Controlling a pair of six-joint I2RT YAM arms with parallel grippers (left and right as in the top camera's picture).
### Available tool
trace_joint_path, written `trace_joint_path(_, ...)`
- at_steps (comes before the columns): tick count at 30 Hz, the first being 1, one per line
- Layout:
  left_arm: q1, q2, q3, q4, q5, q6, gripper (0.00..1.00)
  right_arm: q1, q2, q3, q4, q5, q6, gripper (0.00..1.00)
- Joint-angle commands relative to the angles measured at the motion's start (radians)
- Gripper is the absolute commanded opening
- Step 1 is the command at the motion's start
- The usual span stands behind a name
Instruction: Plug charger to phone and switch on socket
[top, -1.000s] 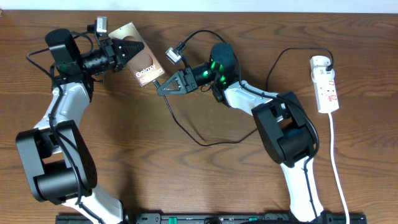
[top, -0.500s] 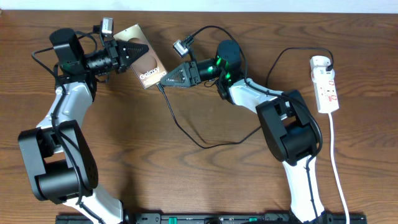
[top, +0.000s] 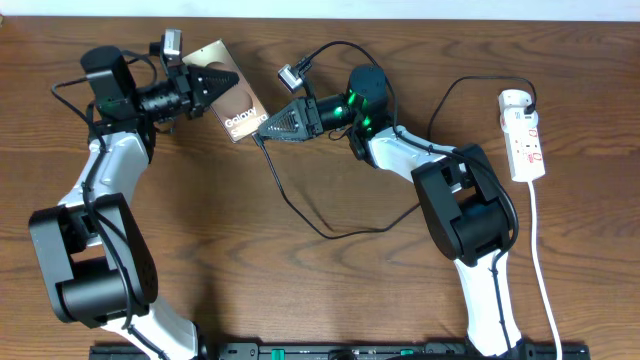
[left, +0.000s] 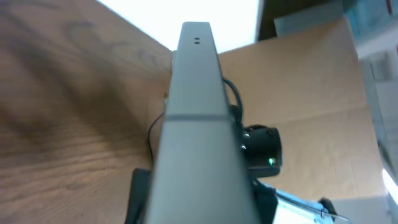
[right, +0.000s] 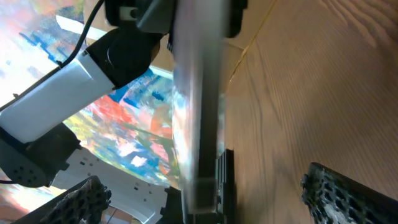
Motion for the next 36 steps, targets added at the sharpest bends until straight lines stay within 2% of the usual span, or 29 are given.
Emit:
trace_joint_path(1,0.002,-0.01,0.011,-0.09,-0.116,0.01,0.07,-0.008,-0.005,0.009,0.0,-0.023,0.001,0.99)
trace_joint_path(5,0.003,-0.01,0.011,-0.251,-0.216,0.094,0.07,-0.023,-0.005,0.009,0.0,-0.046,0.001,0.99)
trace_joint_path(9,0.003,-0.01,0.011,-0.333,-0.226,0.174,0.07,-0.035,-0.005,0.009,0.0,-0.056,0.001,0.99)
trace_joint_path(20,0.057,-0.01,0.011,-0.364,-0.172,0.177,0.07,-0.074,-0.005,0.009,-0.002,-0.071,-0.014,0.99)
trace_joint_path(23,0.062,-0.01,0.011,-0.416,-0.18,0.241,0.07,-0.09,-0.005,0.008,-0.024,-0.071,-0.027,0.99)
trace_joint_path(27,0.061,-0.01,0.011,-0.565,-0.266,0.341,0.07,-0.111,-0.005,0.008,-0.107,-0.069,-0.092,0.99)
trace_joint_path(31,0.061,-0.01,0.011,-0.708,-0.357,0.444,0.07,-0.132,-0.005,0.008,-0.271,-0.041,-0.198,0.99)
trace_joint_path(36,0.061,-0.01,0.011,-0.812,-0.425,0.512,0.07,-0.143,-0.005,0.008,-0.488,0.001,-0.349,0.99)
